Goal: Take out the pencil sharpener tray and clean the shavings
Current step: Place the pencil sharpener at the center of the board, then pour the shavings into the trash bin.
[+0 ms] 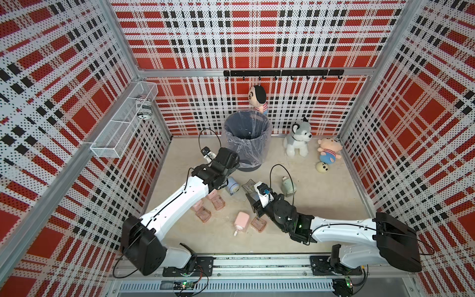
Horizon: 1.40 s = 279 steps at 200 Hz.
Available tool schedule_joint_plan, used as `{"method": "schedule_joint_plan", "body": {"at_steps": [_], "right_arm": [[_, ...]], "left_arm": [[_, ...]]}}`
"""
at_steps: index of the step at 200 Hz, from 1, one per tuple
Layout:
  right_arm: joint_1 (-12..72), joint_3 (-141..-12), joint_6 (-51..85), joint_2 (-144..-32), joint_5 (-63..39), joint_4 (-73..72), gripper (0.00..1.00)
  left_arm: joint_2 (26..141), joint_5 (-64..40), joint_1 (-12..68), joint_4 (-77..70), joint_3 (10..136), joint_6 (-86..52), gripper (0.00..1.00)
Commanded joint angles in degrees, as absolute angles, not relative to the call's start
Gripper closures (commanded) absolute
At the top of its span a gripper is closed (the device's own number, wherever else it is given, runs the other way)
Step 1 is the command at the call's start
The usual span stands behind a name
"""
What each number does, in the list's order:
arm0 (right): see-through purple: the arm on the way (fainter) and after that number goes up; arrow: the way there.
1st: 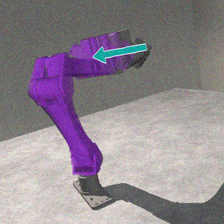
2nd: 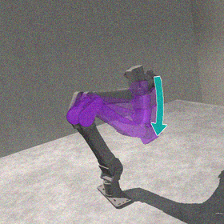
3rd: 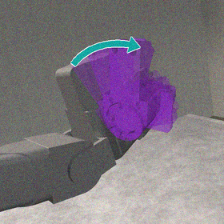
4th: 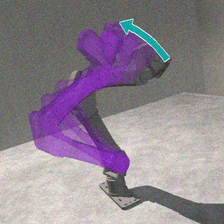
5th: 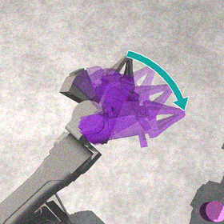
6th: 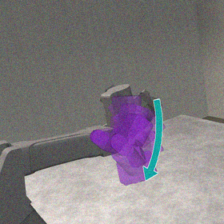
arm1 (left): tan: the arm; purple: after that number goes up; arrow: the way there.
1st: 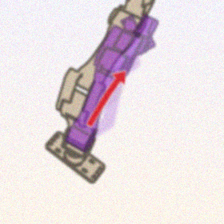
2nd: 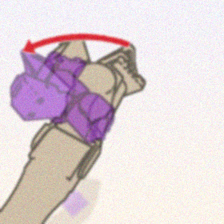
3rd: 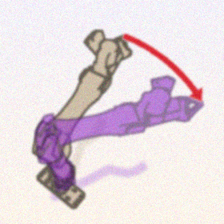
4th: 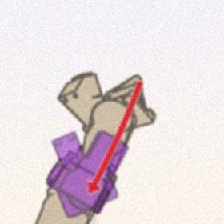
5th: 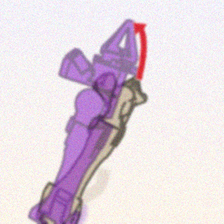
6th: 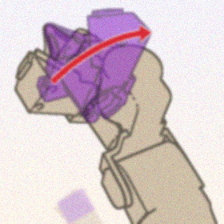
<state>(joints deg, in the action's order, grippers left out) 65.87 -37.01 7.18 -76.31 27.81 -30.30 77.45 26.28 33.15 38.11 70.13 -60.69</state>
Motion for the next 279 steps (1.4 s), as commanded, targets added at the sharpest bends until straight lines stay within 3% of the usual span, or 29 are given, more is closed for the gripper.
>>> {"method": "schedule_joint_plan", "body": {"at_steps": [1,81,156,219,279], "right_arm": [[63.5,-41.2,9.9,-74.0,24.2,-25.1,0.58],[53.0,-62.7,13.9,-80.7,14.6,-9.8,0.57],[42.7,-90.6,20.6,-99.3,4.9,3.8,0.56],[37.3,-110.4,31.2,-113.4,-0.7,13.8,0.54],[35.4,-124.2,56.5,-120.3,0.7,24.4,0.53]], "left_arm": [[73.4,28.0,32.9,30.3,67.0,-53.7,0.02],[57.4,29.5,33.9,2.0,44.9,-44.8,0.02],[50.8,28.6,36.2,-23.9,24.3,-34.9,0.02],[50.2,30.5,38.0,-24.9,23.2,-32.3,0.02],[50.0,30.3,38.1,-24.8,22.9,-32.3,0.02]]}}
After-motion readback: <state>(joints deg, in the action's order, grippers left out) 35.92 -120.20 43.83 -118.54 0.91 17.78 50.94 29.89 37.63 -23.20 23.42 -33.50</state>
